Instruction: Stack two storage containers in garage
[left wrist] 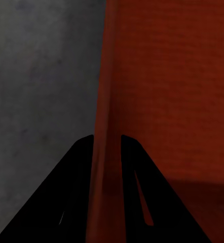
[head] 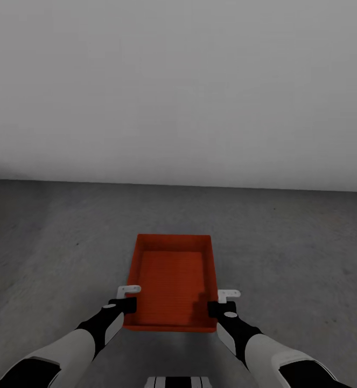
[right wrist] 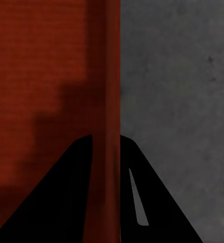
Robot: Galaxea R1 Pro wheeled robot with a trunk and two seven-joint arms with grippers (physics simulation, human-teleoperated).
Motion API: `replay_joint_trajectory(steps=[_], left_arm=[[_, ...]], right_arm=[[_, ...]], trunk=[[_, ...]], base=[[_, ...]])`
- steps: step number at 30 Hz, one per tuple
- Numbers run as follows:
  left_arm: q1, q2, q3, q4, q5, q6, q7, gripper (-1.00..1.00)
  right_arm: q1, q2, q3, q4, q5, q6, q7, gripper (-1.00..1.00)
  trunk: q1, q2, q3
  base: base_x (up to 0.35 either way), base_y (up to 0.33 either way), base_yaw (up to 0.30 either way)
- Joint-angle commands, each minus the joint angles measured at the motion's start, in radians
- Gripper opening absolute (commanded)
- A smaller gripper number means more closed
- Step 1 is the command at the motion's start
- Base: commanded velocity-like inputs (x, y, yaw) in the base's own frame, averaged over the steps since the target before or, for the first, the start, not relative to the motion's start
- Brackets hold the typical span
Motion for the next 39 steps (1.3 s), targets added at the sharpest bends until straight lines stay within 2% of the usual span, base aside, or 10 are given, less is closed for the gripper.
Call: replay_joint_trajectory(steps=[1,2,3,35,39], left_arm=[[-0.001,0.001,0.057,-0.006,-0.01,0.006,0.044,-1.0],[-0.001,0.001,0.057,-0.006,-0.01,0.006,0.044,-1.0],[-0.001,0.001,0.057,-0.005,-0.01,0.006,0.044,1.0],[-0.001,-0.003,0.056,-0.005,-0.01,0.007,0.044,1.0],[-0.001,-0.003,0.056,-0.004,-0.01,0.007,0.044,1.0]], right_arm=[[0.0,-0.006,-0.016,0.044,-0.011,-0.005,-0.008,-1.0],[0.0,-0.006,-0.016,0.044,-0.011,-0.005,-0.008,-1.0],[0.0,-0.007,-0.016,0.044,-0.011,-0.005,-0.008,1.0],[0.0,-0.008,-0.016,0.045,-0.011,-0.005,-0.007,1.0],[0.0,-0.008,-0.016,0.045,-0.011,-0.005,-0.007,1.0]], trunk=[[0.0,0.0,-0.001],[0.0,0.0,-0.001],[0.0,0.0,-0.001],[0.0,0.0,-0.001],[-0.016,0.028,0.012]], base=[[0.0,0.0,0.0],[0.0,0.0,0.0],[0.0,0.0,0.0],[0.0,0.0,0.0],[0.0,0.0,0.0]])
